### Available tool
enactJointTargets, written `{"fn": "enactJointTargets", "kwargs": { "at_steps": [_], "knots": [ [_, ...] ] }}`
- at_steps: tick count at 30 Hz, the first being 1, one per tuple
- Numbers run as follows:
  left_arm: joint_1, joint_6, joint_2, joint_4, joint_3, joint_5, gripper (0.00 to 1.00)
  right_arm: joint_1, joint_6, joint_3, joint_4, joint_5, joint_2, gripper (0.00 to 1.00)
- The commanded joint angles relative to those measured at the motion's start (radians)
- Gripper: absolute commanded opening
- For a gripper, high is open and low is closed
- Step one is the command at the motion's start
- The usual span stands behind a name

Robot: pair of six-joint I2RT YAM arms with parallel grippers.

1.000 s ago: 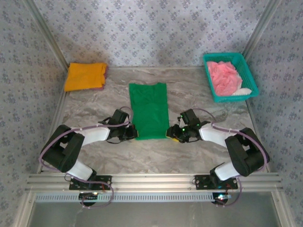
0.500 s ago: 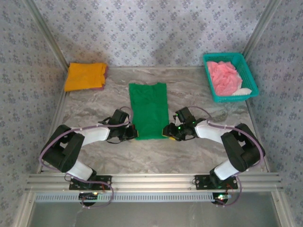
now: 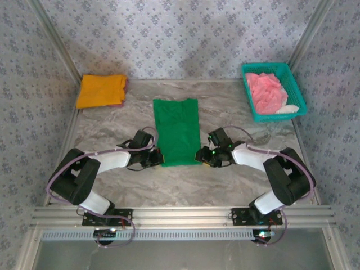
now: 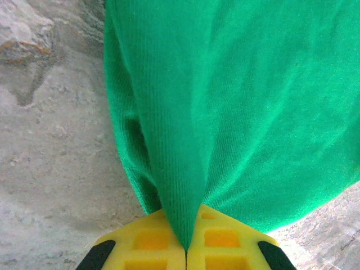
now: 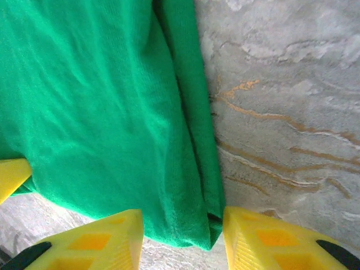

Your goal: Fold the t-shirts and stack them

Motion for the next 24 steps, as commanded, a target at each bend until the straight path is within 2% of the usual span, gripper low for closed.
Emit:
{"fn": "enactJointTargets", "kwargs": {
  "at_steps": [1, 3, 6, 10, 16, 20, 24],
  "knots": [
    [-0.004, 0.015, -0.016, -0.009, -0.023, -0.018, 0.0, 0.011, 0.006, 0.002, 0.025, -0.018, 0.036, 0.4],
    [-0.004, 0.012, -0.019, -0.006, -0.025, -0.017, 0.0, 0.012, 0.005, 0.008, 0.041, -0.027, 0.051, 0.32],
    [-0.004, 0.011, -0.03, -0.009, -0.026, -0.02, 0.0, 0.012, 0.008, 0.011, 0.07, -0.037, 0.045, 0.12],
    [-0.004, 0.023, -0.067, -0.038, -0.018, -0.029, 0.0, 0.007, -0.003, 0.021, 0.054, -0.023, 0.005, 0.0],
    [-0.005, 0.034, -0.135, -0.083, -0.015, -0.051, 0.0, 0.004, -0.031, 0.006, 0.028, -0.012, -0.081, 0.0],
    [-0.016, 0.02, -0.16, -0.041, -0.068, -0.042, 0.0, 0.018, -0.017, -0.068, 0.064, -0.037, -0.119, 0.0],
    [-0.098, -0.034, -0.231, -0.036, -0.127, -0.071, 0.0, 0.101, -0.005, -0.133, 0.05, -0.027, -0.191, 0.0]
  ]
}}
